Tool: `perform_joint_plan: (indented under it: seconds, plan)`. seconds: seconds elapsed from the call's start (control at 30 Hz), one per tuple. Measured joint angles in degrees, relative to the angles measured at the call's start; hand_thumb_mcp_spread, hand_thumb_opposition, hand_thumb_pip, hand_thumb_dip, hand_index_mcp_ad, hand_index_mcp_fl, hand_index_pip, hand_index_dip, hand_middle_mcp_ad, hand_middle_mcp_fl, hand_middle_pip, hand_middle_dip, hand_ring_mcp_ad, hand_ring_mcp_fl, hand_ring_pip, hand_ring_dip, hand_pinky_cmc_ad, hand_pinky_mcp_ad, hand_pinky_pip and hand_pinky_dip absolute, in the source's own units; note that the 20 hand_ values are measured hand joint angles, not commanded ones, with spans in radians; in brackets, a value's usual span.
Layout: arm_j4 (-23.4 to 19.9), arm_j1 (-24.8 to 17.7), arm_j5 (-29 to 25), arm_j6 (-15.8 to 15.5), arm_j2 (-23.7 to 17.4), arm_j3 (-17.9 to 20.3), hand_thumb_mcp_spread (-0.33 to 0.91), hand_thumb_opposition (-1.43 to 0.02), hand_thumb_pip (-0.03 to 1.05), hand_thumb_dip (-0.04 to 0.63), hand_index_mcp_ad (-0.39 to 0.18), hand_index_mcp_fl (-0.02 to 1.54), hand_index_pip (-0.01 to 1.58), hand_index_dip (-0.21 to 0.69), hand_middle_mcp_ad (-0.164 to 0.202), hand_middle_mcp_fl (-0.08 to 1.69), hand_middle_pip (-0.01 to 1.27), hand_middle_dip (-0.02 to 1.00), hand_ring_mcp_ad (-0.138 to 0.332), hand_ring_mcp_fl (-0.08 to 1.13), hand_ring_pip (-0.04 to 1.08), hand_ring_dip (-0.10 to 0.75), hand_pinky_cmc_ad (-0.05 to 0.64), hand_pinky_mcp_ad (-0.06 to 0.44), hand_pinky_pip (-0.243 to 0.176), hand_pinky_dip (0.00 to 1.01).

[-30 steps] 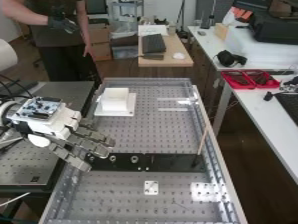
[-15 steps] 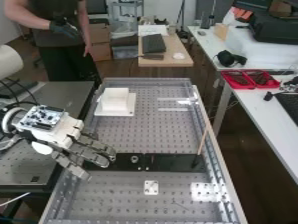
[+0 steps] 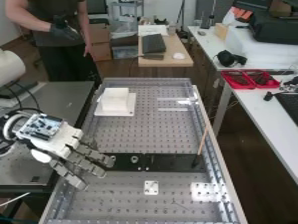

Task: Grab the smaller nut and place it in the white container

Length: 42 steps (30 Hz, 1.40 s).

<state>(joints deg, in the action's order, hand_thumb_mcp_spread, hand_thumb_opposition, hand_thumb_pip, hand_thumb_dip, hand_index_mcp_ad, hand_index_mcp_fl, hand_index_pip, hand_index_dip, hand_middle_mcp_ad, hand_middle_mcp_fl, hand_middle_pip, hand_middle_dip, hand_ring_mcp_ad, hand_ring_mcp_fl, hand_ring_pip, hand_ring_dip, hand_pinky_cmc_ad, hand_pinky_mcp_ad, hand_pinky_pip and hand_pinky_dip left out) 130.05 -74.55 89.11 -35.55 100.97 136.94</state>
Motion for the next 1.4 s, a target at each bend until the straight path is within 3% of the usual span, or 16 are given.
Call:
perform_joint_plan:
  seconds: [0.53,1.4]
  plan:
    - [-3.7,-0.6,-1.6,-1.5,2.9,0.7,0.45,-0.88,0.67,0.272,-0.089,0.03,1.56,0.19,0.01,0.2,0.13,0.23,0.101,0.0,0.1,0.058,0.379,0.295,-0.045,0.24]
    - [-3.4,0.0,-0.3,-2.3,4.0,-0.3,0.45,-0.88,0.67,0.272,-0.089,0.1,1.56,0.19,0.012,0.2,0.13,0.24,0.101,0.0,0.11,0.073,0.379,0.295,-0.045,0.24]
